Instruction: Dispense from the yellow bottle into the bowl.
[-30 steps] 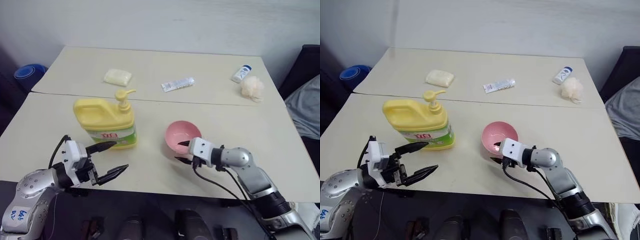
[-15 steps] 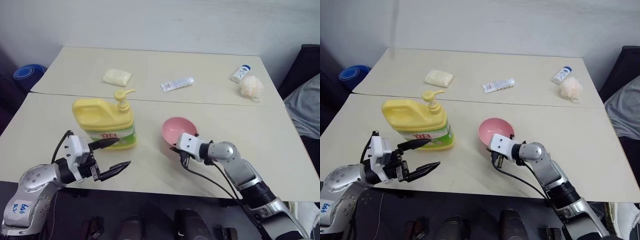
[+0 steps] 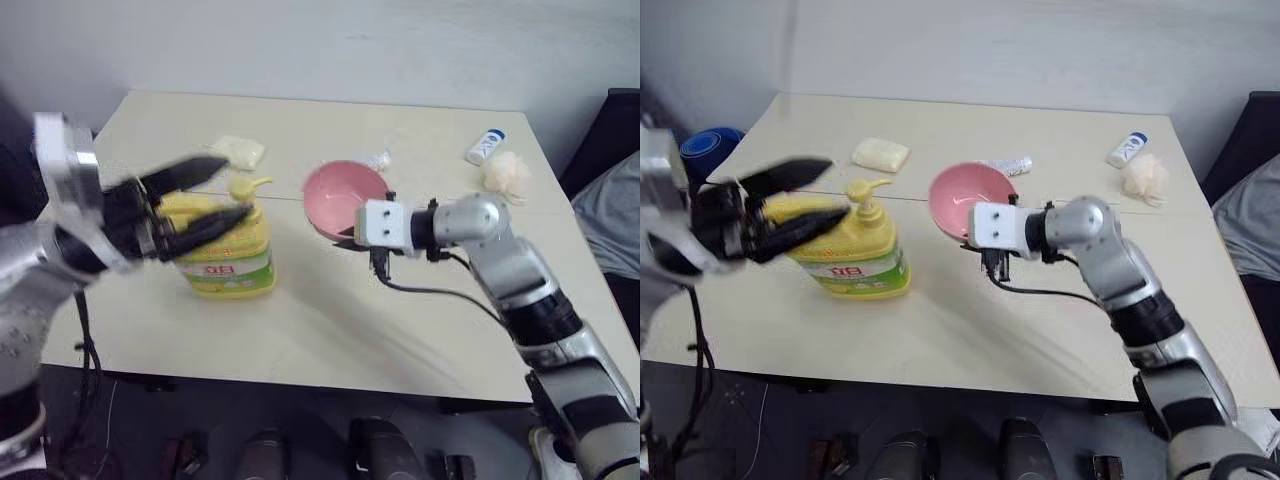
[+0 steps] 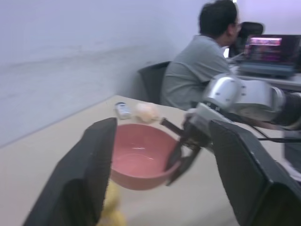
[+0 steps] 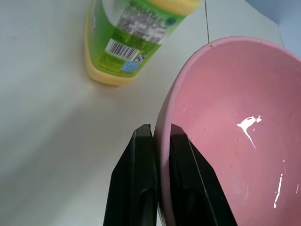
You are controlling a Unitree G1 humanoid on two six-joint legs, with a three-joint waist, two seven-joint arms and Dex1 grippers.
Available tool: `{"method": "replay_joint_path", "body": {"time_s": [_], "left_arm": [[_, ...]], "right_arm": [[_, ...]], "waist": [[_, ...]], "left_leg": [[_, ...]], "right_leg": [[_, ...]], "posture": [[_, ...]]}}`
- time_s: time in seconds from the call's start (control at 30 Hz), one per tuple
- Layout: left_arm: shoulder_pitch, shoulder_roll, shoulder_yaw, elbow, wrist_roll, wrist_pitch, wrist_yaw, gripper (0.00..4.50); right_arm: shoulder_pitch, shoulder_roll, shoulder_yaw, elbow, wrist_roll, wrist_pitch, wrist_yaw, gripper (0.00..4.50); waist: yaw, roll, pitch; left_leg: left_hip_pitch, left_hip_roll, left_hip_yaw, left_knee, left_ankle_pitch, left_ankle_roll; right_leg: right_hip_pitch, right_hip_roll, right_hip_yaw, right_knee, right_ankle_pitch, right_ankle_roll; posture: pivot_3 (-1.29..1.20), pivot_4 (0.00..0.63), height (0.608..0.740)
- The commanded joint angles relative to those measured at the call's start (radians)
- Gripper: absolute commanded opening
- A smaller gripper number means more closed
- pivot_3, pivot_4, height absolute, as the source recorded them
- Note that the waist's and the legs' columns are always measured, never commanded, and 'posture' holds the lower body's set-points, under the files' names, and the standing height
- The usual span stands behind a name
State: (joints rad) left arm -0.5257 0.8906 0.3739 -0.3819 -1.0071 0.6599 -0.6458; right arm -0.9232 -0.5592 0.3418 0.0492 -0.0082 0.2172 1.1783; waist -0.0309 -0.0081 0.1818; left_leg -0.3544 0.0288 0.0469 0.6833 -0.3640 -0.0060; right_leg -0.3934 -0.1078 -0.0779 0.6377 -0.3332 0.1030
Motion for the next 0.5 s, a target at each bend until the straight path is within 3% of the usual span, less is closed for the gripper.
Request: {"method": "replay_joint_path", "body": {"time_s": [0.03, 0.23, 0.5], "left_arm": [[-0.080, 0.019, -0.078, 0.061, 0.074, 0.017, -0.009, 2.00], [-0.088, 0.025, -0.154, 0.115, 0.183, 0.027, -0.045, 0.13], [-0.038, 0.013, -0.121, 0.114, 0.191, 0.062, -0.070, 0.02]], "right_arm": [[-0.065, 0.037, 0.010, 0.025, 0.030, -0.014, 0.047, 0.00], [-0.130, 0.073, 0.035, 0.058, 0.031, -0.021, 0.108, 0.00], [-0.215, 0.113, 0.045, 0.134, 0.016, -0.031, 0.132, 0.00]], "waist": [[-0.002, 0.000, 0.000], [-0.001, 0.000, 0.000], [-0.001, 0.000, 0.000]], "left_leg": [[-0.001, 0.000, 0.000, 0.000, 0.000, 0.000], [-0.004, 0.001, 0.001, 0.000, 0.000, 0.000], [-0.004, 0.002, 0.000, 0.001, 0.001, -0.001]], "right_leg": [[-0.001, 0.004, -0.001, -0.001, 0.000, 0.000], [-0.003, 0.005, -0.002, -0.001, 0.000, 0.000], [-0.004, 0.006, -0.001, 0.001, 0.000, 0.000]], "posture": [[0.00, 0.150, 0.740], [0.00, 0.150, 0.740], [0.00, 0.150, 0.740]]}}
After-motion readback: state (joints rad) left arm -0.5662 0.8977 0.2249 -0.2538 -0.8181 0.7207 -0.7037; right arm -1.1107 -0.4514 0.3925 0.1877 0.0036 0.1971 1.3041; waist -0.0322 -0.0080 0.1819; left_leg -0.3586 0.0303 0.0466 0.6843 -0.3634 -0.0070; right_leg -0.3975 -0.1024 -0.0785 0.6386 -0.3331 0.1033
